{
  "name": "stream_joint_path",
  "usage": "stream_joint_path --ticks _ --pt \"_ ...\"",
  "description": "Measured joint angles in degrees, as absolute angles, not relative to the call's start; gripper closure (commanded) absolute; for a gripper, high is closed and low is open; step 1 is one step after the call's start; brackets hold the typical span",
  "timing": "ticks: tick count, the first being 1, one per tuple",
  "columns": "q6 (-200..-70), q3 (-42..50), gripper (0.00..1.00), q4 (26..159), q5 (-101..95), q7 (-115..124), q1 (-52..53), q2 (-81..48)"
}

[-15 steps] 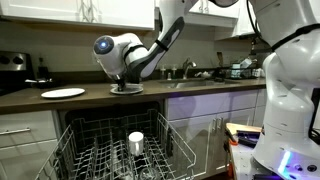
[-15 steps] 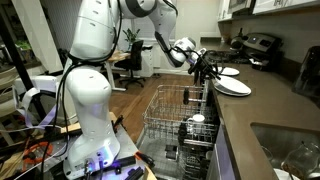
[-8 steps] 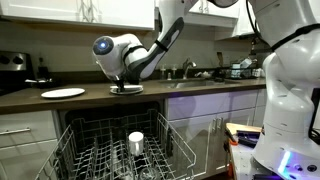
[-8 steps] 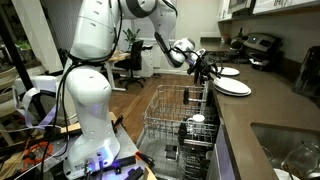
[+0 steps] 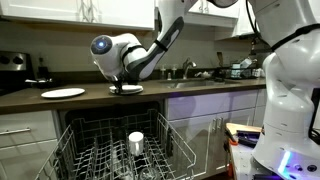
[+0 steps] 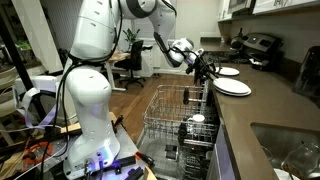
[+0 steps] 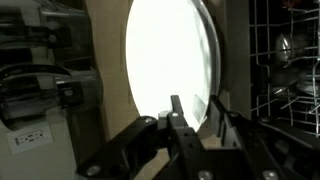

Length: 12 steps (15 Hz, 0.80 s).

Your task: Remove the plate from the plate dryer and put it on top of the plate on right of the counter

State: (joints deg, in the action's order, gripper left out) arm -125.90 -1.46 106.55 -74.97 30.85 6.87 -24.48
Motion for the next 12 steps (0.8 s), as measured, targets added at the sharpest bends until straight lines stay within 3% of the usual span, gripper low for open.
stream_joint_path --ticks 12 --pt "-125.9 -1.6 0.72 106.5 -74.8 30.9 6.8 -24.5"
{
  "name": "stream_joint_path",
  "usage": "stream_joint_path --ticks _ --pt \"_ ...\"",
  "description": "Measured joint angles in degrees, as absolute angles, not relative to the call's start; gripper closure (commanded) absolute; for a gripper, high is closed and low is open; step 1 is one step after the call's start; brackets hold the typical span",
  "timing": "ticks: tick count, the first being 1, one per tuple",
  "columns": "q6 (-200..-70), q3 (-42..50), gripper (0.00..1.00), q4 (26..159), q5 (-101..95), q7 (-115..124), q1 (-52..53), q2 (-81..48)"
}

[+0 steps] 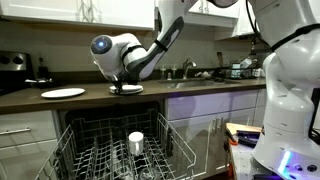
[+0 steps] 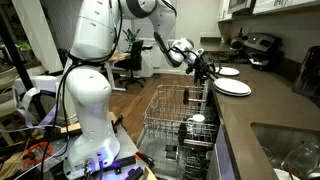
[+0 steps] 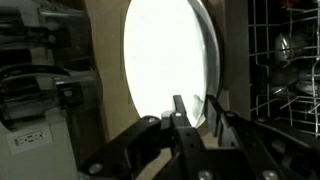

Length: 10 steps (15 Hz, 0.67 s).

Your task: Remove the plate from the plate dryer and put it on top of the plate on right of the counter

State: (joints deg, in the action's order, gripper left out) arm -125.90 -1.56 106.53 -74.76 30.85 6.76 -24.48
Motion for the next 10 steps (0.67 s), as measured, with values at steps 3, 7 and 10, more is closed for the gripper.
stream_joint_path --ticks 3,7,10 --pt "-126.3 -1.7 0.60 106.5 -74.6 30.9 6.8 -24.5" --pt "-126.7 -2.1 0.52 106.5 -74.1 30.9 6.8 -24.5" --pt "-126.7 -2.3 0.47 106.5 -73.7 30.9 6.8 -24.4"
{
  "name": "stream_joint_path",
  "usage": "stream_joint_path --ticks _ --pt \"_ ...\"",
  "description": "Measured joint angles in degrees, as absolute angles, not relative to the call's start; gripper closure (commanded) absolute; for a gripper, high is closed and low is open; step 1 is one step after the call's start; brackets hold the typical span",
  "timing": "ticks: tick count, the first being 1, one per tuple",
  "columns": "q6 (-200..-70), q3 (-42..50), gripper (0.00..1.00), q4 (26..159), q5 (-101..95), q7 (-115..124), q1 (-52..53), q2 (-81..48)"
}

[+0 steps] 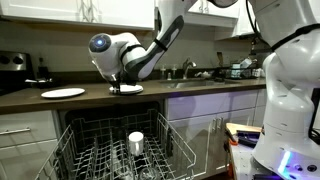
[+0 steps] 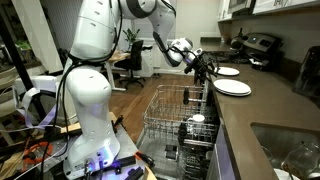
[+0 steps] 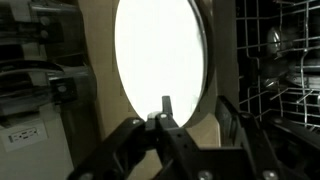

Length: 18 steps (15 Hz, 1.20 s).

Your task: Remove the plate from the plate dryer and put it on top of the plate on right of the counter

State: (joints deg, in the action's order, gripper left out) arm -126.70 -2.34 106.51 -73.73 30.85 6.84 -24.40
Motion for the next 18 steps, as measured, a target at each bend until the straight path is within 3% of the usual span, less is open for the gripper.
stream_joint_path --ticks 1,3,4,9,11,13,14,16,18 --pt "-126.7 -2.5 0.50 106.5 -73.6 30.9 6.9 -24.3" --pt "-126.8 -2.9 0.37 106.5 -73.1 30.8 6.9 -23.9" --pt "-126.9 -3.2 0.39 106.5 -72.7 30.8 6.9 -23.6" --pt "-130.8 -5.4 0.28 107.2 -70.1 30.4 7.1 -20.5" --pt "-133.0 -6.2 0.10 108.1 -68.1 29.8 7.1 -18.8" --pt "-135.4 -6.9 0.01 109.5 -66.3 29.2 7.2 -16.8" --pt "-136.6 -7.1 0.15 110.4 -65.6 28.9 7.4 -15.7" --pt "-136.7 -6.9 0.02 110.7 -65.5 28.9 7.8 -15.2" --pt "-136.7 -6.6 0.00 110.6 -65.5 28.9 7.8 -15.5"
